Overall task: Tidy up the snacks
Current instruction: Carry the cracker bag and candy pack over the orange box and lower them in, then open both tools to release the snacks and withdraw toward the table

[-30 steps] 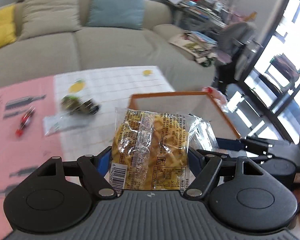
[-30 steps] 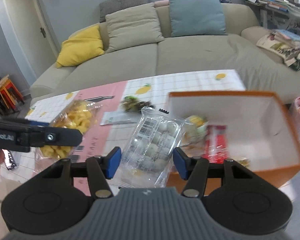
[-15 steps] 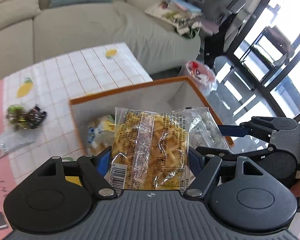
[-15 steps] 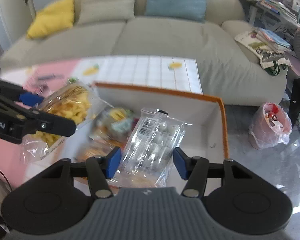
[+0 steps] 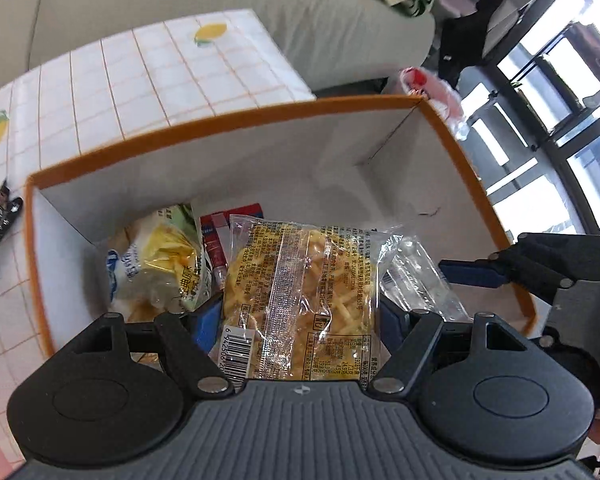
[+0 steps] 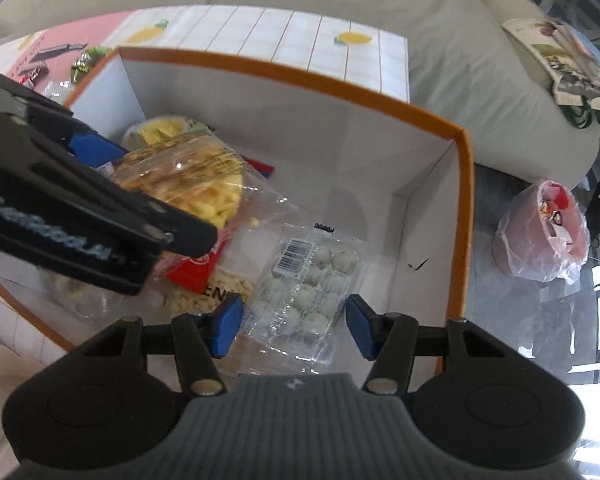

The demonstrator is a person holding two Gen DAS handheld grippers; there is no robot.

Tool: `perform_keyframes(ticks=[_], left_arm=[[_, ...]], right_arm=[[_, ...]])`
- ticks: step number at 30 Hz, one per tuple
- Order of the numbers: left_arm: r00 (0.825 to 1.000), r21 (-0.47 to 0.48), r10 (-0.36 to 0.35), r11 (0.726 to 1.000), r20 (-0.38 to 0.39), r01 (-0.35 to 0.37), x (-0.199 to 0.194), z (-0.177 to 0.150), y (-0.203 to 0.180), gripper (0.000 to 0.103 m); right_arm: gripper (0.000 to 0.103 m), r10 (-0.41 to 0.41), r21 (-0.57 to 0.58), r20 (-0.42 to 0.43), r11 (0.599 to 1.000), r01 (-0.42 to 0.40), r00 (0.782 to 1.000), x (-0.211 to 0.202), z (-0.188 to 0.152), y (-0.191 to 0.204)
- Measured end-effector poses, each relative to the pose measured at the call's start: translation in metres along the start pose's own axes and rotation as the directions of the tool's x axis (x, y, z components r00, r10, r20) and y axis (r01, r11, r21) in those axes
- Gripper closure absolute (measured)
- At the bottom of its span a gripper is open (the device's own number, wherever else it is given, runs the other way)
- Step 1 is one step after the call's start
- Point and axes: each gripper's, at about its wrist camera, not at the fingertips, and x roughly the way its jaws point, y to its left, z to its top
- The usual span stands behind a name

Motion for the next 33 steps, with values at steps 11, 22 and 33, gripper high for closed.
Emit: perform_keyframes(ticks=[11,22,33], left_arm=[[0.997,0.037,0.031,0.999,-0.074,-0.029,0.028,0.004,-0.008,0.016],[0.997,0.052,0.029,0.998,-0.066,-0.026,0.021,0.008,-0.010,0.006],[1.000,0.079,0.016,0.997,0.009,-0.016,-0.027,-0.003,-0.008,0.002]], right_arm=[[0.048,0.019,0.030,-0.079,0.999,-0.017,0.997,0.027,0.004,-0.008],[0.041,0.006,0.036,-0.082,0.999,-0.003,0.997,0.035,0.009,-0.004],[0.030,-0.023,0.065,-0.057,0.998,0.027,0.998,0.014,0.007,0.002]])
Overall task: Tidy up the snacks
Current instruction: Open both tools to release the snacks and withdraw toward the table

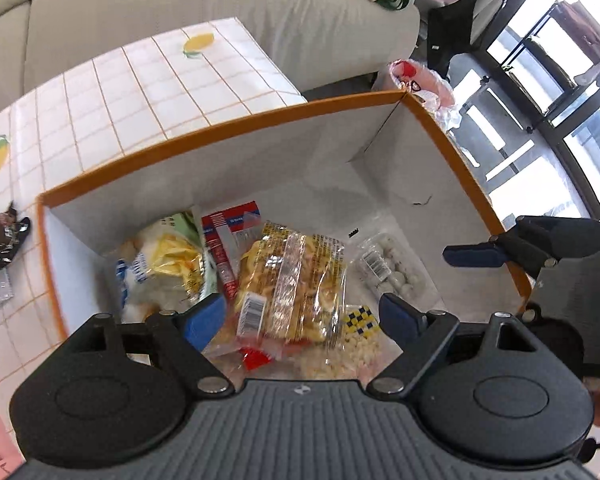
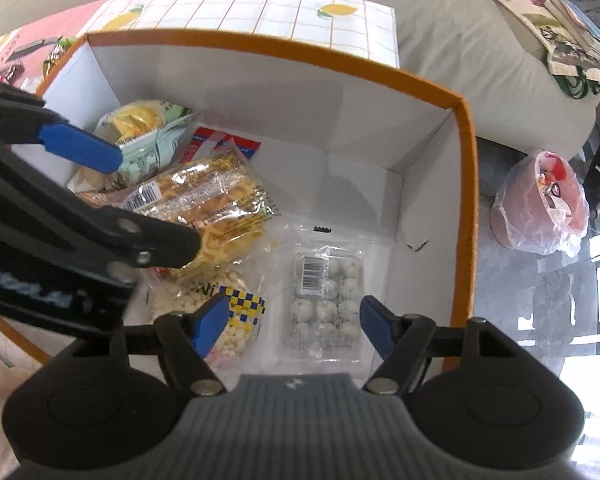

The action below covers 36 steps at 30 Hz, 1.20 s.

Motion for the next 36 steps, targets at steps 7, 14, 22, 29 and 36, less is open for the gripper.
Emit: perform_keyframes(ticks=[7,14,22,29,36], left_arm=[[0.997,-0.002,0.008,1.000,0.079,-0.008,-0.042,-0.017,0.010,0.002],[0.979,-0.032,0.042,0.999,0.200,-0.037,-0.104,-0.050,0.033,0.002],[0.955,-0.128,0.120,0.988,0.272,-0.087,-0.162,-0.098,0.075,0.002],[0.927,-0.206,0.203,0.968,0.315,-0.141,-0.197,-0.147,0.112,0.002],[0.894,-0.293,0.270,0.941,0.357,-0.167,-0.214,-0.195,0.150,0.002]], right_arm=[[0.025,0.000,0.064,0.067,0.998,-0.005,0.998,-0.035,-0.006,0.012],[0.014,0.006,0.129,0.180,0.991,-0.030,0.984,-0.083,-0.007,0.040],[0.004,0.070,0.116,0.278,0.988,-0.106,0.958,-0.122,-0.007,0.096],[0.003,0.045,0.165,0.361,0.980,-0.111,0.932,-0.139,-0.017,0.144],[0.003,-0.035,0.248,0.490,0.963,-0.101,0.871,-0.149,-0.041,0.195]])
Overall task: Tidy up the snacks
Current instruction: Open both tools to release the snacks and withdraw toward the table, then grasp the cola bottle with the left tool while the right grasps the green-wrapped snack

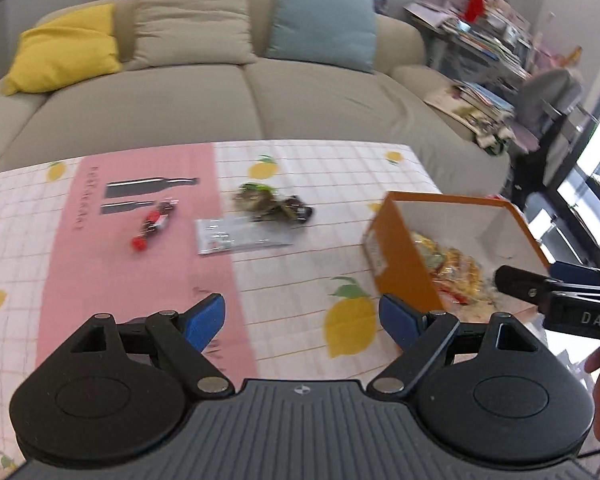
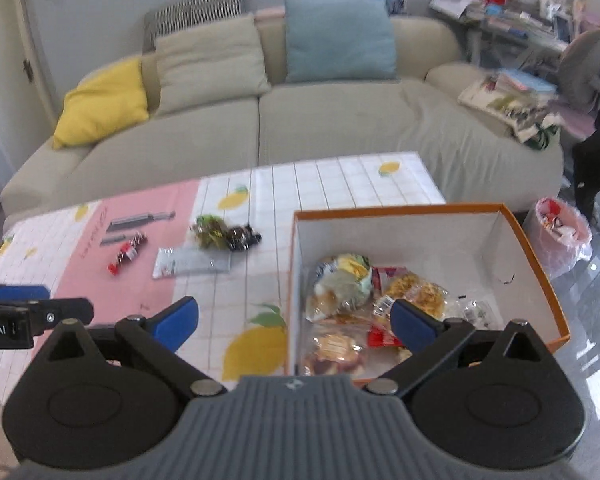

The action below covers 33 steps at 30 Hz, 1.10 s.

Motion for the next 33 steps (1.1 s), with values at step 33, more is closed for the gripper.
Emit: perform_keyframes(ticks=[33], left_arm=[[0.995,-0.107,0.020,0.994,0.098,-0.010,0.050,-0.042,0.105,0.007]], right_arm=[[0.003,0.006,-0.123,0.085,0.992,0.005,0.996,0.092,-0.058,0.119]])
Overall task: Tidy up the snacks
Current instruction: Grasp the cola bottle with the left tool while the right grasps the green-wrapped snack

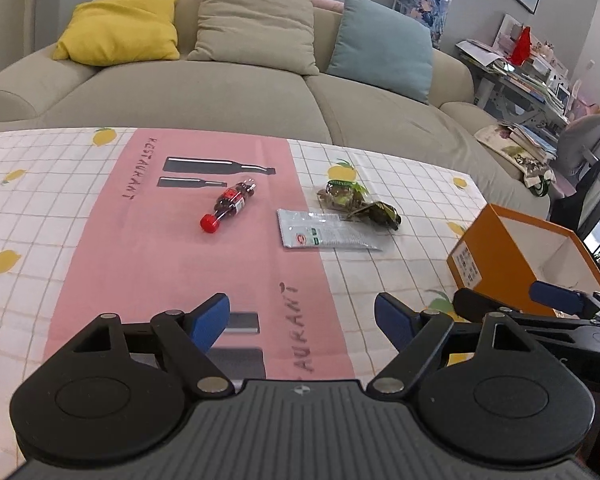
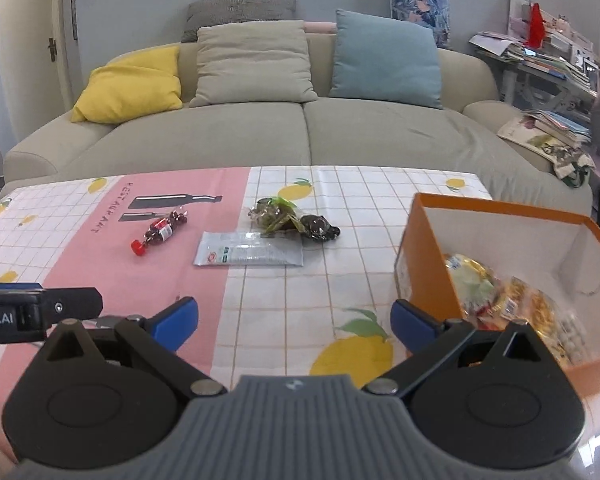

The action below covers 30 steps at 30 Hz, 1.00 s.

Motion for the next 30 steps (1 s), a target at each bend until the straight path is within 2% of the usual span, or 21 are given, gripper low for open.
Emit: perform_keyframes(ticks=[6,10,18,21,23,27,30], left_arm=[[1.000,0.083,0.018,0.996,-0.023,-0.016,0.035,0.022,0.007,0.009],[0.998,0.145,0.047,0.989,-0.029,-0.043,0.059,0.034,0.012,0.013],[0.996,0.159,0.078,0.985,-0.043,-0.070,0.106,0.053,0.032,0.018],[0.995,0.152,0.094,0.985,-0.046,-0.086,0.123,0.061,0.040,0.020],[0.995,0.151,0.086,0.986,-0.049,-0.078,0.134,0.066,0.043,0.020],[0.995,0.152,0.087,0.985,-0.055,-0.078,0.156,0.072,0.050,0.022],[0.992,0.174,0.112,0.980,-0.063,-0.099,0.172,0.073,0.054,0.027]], right_arm=[[0.003,0.036,-0.032,-0.026,0.999,-0.036,0.999,0.040,0.014,0.004],[0.005,0.025,-0.049,-0.029,0.998,-0.026,0.999,0.069,0.023,0.005],[0.015,-0.011,-0.066,-0.036,0.998,0.008,0.999,0.130,0.039,0.003],[0.015,-0.029,-0.091,-0.047,0.996,0.024,0.999,0.150,0.043,0.006],[0.021,-0.042,-0.124,-0.044,0.992,0.036,0.998,0.162,0.046,0.009],[0.022,-0.079,-0.188,-0.015,0.979,0.075,0.997,0.182,0.050,0.014],[0.029,-0.086,-0.211,-0.011,0.974,0.082,0.996,0.196,0.054,0.016]])
